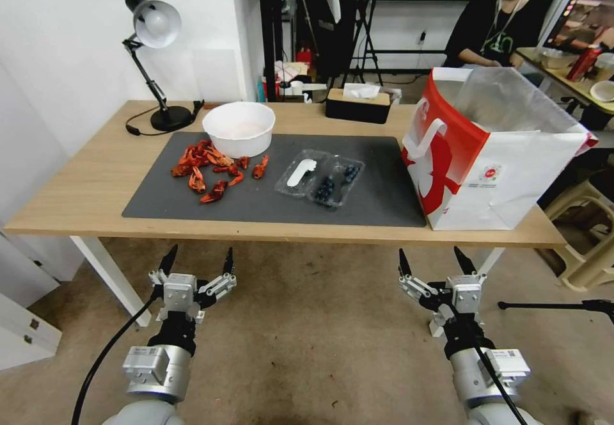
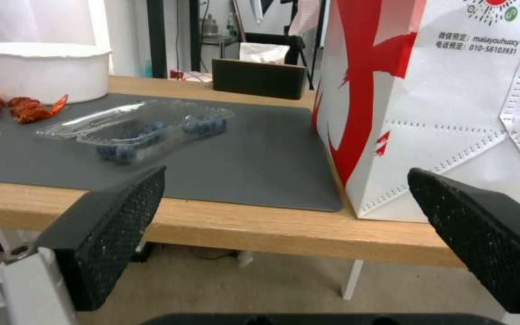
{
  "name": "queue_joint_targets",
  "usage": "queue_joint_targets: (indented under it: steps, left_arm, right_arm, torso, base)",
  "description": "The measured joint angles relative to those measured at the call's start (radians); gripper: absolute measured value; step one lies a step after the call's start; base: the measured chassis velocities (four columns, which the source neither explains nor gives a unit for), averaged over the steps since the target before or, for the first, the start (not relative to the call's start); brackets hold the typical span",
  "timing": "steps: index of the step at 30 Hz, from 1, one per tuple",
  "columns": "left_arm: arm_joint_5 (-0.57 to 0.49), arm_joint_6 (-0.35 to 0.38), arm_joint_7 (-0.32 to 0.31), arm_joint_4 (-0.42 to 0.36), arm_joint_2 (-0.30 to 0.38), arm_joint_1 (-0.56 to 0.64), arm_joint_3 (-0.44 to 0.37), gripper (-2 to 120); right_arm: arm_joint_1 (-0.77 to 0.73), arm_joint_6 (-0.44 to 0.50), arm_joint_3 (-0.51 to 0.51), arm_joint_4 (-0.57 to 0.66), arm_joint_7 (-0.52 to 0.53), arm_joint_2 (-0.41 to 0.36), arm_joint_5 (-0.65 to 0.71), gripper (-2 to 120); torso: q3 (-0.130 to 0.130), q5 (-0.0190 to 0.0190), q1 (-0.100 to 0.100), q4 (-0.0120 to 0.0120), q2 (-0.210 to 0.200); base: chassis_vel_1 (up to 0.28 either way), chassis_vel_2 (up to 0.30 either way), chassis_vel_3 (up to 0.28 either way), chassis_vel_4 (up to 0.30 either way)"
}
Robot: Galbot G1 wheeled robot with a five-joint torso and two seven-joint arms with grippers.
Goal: Close the takeout container lid, then place the container into the takeout bag.
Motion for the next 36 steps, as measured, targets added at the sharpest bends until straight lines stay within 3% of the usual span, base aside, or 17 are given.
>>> queue_joint_targets:
  steps: [26,28,29,31,33,36]
  left_arm:
    - [-0.013,0.009,0.000,0.000,-0.002,-0.006,0.004,100]
    - [-0.071,0.065,-0.002,-0.007,-0.016,-0.039,0.032,100]
    - [-0.140,0.131,-0.006,-0.017,-0.034,-0.078,0.065,100]
    - [-0.176,0.163,-0.007,-0.022,-0.043,-0.098,0.083,100]
    - [-0.206,0.162,-0.008,-0.022,-0.047,-0.106,0.092,100]
    - [-0.214,0.141,-0.009,-0.019,-0.046,-0.106,0.092,100]
  right_arm:
    - [0.006,-0.009,0.000,0.002,0.004,0.000,0.004,100]
    - [0.040,-0.058,0.000,0.014,0.028,0.006,0.035,100]
    - [0.086,-0.121,0.002,0.033,0.060,0.015,0.076,100]
    - [0.112,-0.158,0.002,0.042,0.078,0.019,0.100,100]
    - [0.164,-0.227,0.005,0.062,0.113,0.028,0.147,100]
    - [0.184,-0.224,-0.003,0.053,0.111,0.017,0.187,100]
  torso:
    - [0.000,0.0000,0.000,0.0000,0.000]
    - [0.000,0.0000,0.000,0.0000,0.000]
    - [0.000,0.0001,0.000,0.0000,0.000]
    - [0.000,-0.0002,0.000,-0.0004,0.000]
    - [0.000,0.0003,0.000,0.0001,0.000]
    - [0.000,0.0002,0.000,0.0001,0.000]
  base:
    - [0.000,0.000,0.000,0.000]
    - [0.000,0.000,0.000,0.000]
    - [0.000,0.000,0.000,0.000]
    - [0.000,0.000,0.000,0.000]
    - [0.000,0.000,0.000,0.000]
    - [0.000,0.000,0.000,0.000]
